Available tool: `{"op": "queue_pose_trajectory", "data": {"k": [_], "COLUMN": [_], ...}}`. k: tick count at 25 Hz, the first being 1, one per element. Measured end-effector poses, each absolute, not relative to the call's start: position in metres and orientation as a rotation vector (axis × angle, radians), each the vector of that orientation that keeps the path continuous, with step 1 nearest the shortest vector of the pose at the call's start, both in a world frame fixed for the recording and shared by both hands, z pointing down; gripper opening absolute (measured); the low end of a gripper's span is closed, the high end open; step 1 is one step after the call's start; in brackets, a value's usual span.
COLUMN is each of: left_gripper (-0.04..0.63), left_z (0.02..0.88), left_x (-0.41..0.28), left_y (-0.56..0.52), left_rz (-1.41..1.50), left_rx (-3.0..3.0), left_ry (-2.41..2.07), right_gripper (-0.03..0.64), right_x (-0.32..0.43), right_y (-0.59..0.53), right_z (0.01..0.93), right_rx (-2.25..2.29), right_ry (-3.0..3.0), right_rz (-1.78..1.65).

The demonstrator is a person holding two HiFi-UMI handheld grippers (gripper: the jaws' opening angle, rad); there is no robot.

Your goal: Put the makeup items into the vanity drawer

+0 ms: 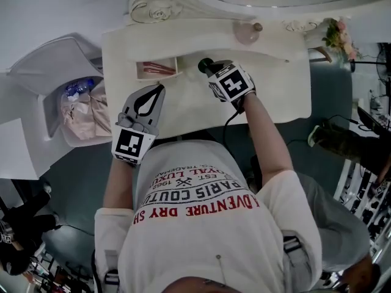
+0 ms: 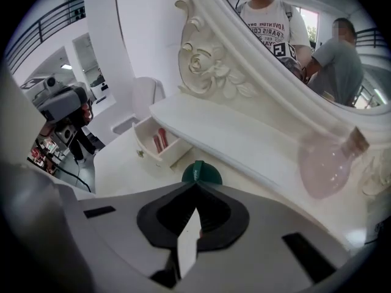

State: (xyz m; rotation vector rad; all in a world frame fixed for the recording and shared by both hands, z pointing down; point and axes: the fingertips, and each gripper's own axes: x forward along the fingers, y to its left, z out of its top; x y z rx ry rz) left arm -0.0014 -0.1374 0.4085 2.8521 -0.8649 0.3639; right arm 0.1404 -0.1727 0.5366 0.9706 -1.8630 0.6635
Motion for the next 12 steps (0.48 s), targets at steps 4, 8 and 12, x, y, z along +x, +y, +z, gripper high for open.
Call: {"op": "queue_pose_trajectory", "data": {"k": [4, 8, 12], "left_gripper": [0.003, 0.003, 0.003], "left_z": [0.400, 0.400, 0.403], "left_x": [-0.029, -0.059, -0.086], "left_y": [-0.138, -0.140, -0.144], "left_rz": [0.343, 0.347, 0.350], "left_rx": [2.847, 2.812, 2.770], "left_ry": [-0.939, -1.000, -1.071], "right_gripper": [-0.003, -0.003, -0.003], "right_x": [0.102, 0.066, 0.032], "right_y": [-0.186, -0.196, -0.203], "right_z": [0.526, 0.522, 0.526], "right_rx": [0.924, 0.882, 0.812], "right_ry": [-1.908, -1.934, -1.956], "right_rz": [0.622, 0.596, 0.584]}}
